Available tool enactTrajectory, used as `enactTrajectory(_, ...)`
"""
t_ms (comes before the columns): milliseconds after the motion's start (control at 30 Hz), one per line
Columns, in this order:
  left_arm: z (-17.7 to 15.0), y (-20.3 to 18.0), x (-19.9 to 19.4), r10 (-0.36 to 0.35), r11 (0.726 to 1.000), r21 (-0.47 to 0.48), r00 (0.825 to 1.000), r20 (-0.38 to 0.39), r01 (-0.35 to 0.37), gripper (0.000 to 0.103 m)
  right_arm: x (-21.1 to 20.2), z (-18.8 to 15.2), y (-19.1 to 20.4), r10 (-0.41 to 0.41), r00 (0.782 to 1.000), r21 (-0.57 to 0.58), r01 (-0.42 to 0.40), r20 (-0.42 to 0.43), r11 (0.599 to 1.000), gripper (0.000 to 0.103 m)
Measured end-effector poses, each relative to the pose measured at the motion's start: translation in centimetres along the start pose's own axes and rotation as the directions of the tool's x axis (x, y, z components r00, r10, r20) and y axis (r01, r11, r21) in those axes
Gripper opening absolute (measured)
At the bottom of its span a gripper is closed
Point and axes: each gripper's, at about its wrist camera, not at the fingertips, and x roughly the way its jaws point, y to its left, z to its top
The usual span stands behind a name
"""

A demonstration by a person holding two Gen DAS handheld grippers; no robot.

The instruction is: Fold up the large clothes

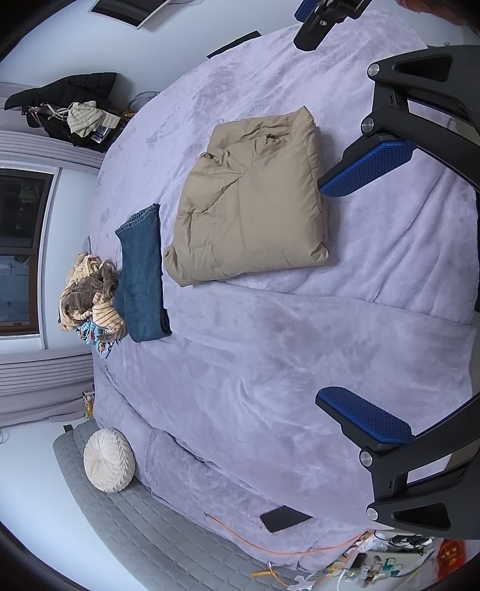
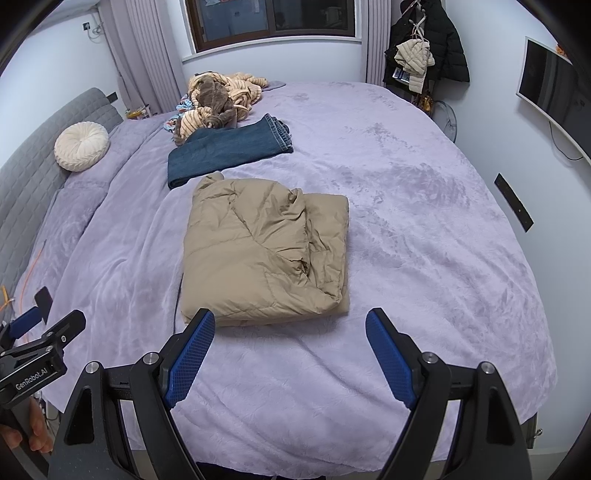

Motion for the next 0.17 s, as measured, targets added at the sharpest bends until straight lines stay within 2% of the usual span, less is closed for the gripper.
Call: enactTrajectory(167, 0.27, 0.10, 0.03, -0.001, 1.000, 0.004, 1.000, 0.007, 0.001, 0.103, 0.03, 0.05, -0.06, 0.000, 1.000, -0.001, 0.000, 0.000, 1.000, 0.086)
